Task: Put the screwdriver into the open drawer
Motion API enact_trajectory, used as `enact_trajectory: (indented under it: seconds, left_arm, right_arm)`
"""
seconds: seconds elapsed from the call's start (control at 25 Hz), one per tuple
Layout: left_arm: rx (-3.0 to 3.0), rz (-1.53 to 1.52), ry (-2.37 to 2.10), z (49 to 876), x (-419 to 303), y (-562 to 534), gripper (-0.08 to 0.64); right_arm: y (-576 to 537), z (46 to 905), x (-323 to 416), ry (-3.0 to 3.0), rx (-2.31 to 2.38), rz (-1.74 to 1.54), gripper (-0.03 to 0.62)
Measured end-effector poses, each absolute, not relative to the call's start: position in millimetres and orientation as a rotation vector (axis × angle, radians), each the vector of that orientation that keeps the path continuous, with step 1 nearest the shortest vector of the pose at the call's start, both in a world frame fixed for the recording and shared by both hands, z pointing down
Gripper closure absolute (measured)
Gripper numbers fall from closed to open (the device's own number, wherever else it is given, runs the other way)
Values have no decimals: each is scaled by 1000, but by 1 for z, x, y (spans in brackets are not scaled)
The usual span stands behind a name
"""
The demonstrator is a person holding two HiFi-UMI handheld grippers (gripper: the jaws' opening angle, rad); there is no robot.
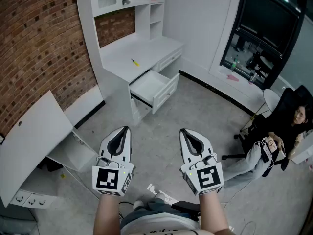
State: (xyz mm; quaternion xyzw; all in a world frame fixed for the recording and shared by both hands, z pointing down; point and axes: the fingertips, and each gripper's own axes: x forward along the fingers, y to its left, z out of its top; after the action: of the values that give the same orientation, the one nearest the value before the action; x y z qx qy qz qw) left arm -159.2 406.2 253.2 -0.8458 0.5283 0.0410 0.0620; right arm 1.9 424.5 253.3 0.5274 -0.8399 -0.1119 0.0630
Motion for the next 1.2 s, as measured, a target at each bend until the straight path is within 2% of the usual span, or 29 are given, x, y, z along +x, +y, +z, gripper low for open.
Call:
enact_trajectory:
  seconds: [0.68, 1.08, 1.2]
  left_arm:
    - [-2525, 185, 1668, 260, -139, 329, 548]
    - [-2644, 245, 1623, 286, -166, 157, 546]
    - [-2692, 229, 1600, 292, -175, 94, 515]
  right_arm:
    - [347, 270, 43, -2645, 1684, -219, 583]
    - [181, 295, 16, -2622, 1649, -148, 581]
    - [119, 295, 10, -2633, 1702, -72, 581]
